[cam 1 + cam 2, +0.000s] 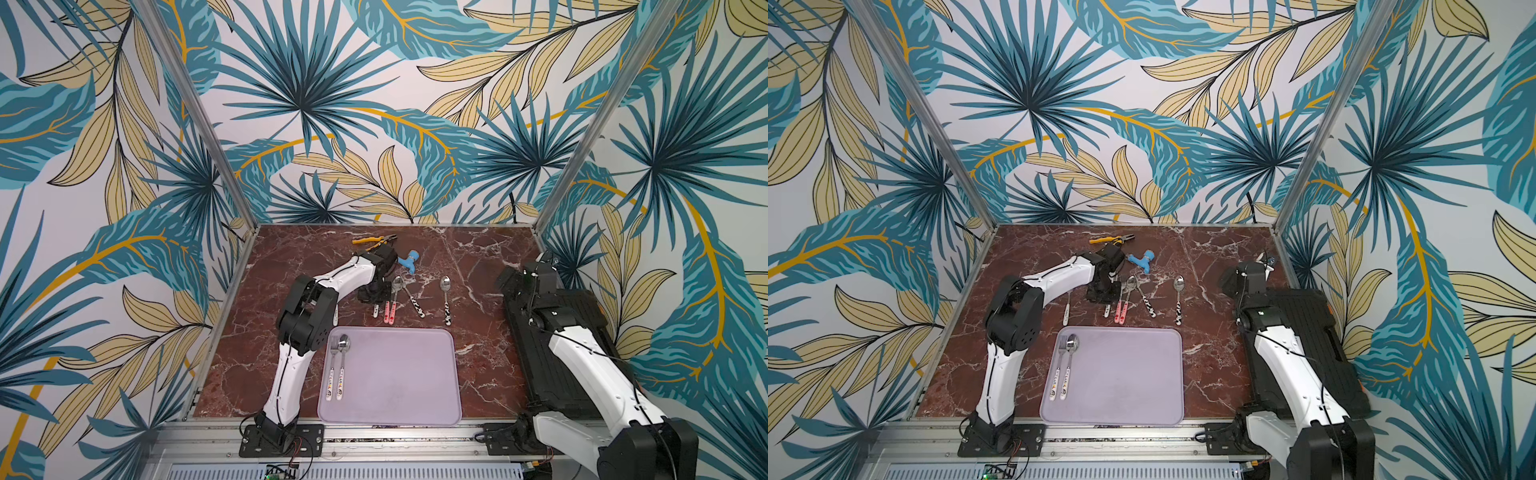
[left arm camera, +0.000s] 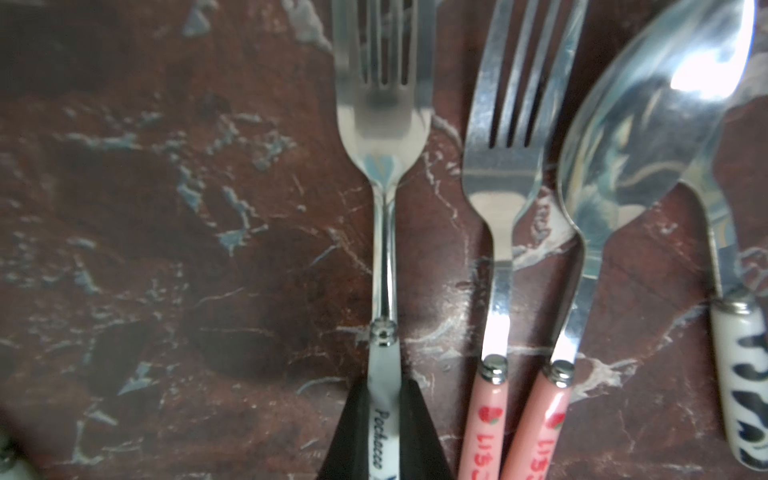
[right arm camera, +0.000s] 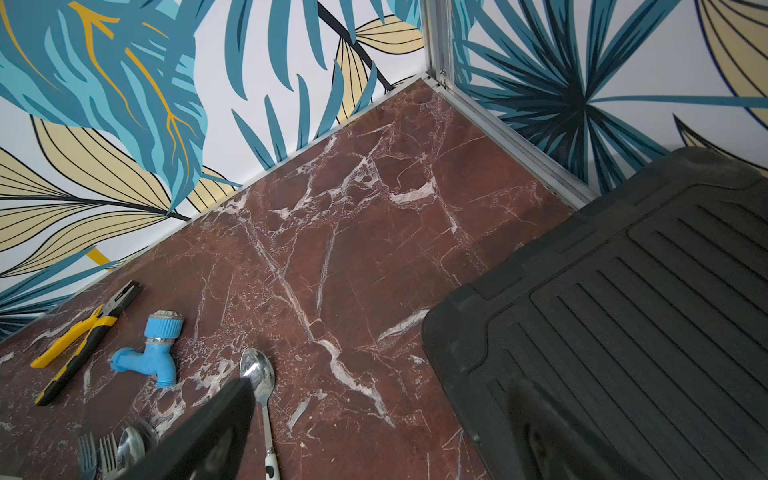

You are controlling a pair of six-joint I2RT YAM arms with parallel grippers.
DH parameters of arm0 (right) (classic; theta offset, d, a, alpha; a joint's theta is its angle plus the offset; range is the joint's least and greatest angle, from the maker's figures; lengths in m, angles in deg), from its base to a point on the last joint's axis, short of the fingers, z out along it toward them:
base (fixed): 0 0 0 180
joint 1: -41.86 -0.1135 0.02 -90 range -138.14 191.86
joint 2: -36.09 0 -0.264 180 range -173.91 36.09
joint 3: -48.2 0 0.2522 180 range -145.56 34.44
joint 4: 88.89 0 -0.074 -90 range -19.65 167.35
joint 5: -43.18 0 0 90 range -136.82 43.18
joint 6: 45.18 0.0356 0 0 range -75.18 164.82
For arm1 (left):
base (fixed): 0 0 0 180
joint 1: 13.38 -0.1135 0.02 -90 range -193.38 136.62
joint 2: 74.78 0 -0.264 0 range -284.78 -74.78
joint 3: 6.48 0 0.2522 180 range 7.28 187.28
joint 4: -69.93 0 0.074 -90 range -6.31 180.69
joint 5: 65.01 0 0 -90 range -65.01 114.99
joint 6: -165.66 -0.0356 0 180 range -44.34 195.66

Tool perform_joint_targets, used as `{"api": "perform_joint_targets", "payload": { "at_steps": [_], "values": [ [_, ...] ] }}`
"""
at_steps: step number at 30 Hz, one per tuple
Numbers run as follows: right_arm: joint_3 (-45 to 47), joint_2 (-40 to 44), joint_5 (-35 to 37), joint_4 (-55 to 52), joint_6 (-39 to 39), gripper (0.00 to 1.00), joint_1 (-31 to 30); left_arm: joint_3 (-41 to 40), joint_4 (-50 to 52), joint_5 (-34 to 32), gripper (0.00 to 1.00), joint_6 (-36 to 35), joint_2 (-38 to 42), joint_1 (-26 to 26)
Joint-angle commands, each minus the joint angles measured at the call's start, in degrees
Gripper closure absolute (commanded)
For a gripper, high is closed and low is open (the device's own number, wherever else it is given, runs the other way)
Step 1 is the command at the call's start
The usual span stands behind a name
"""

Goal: Set the spoon and fork side by side
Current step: Pick up the fork at the center of the board, then place the fork on the tray.

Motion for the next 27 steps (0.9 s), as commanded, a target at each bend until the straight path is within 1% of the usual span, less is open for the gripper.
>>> {"api": "perform_joint_targets", "payload": {
  "at_steps": [1, 4, 6, 10, 15, 21, 27],
  "values": [
    [0.1, 0.6, 0.8, -0.8, 0.0, 0.01, 0.0, -0.3, 1.6, -1.5, 0.97, -0.4, 3.0, 0.1],
    [0.0, 0.8, 0.8, -0.9, 0.0, 0.00, -0.1, -2.5, 0.7, -0.9, 1.00, -0.2, 5.7, 0.2],
    [0.1, 0.9, 0.8, -0.8, 0.0, 0.00, 0.0, -4.3, 0.4, -0.9, 1.00, 0.0, 7.5, 0.4],
    [0.2, 1.2, 0.8, -0.8, 0.0, 0.00, 0.0, -10.3, -1.2, -0.7, 1.00, 1.0, 12.8, 1.5],
    [0.2, 1.3, 0.7, -0.7, 0.2, 0.01, 0.0, -19.1, -3.0, -1.5, 1.00, 3.4, 19.7, 4.3],
    [0.3, 1.0, 0.1, -0.5, 0.4, 0.01, 0.0, -30.4, -4.5, -2.5, 1.00, 7.9, 26.8, 9.7],
    [0.3, 1.3, 0.4, -0.6, 0.3, 0.00, 0.0, -38.4, -5.2, -4.1, 1.00, 13.9, 30.9, 16.5]
  ]
}}
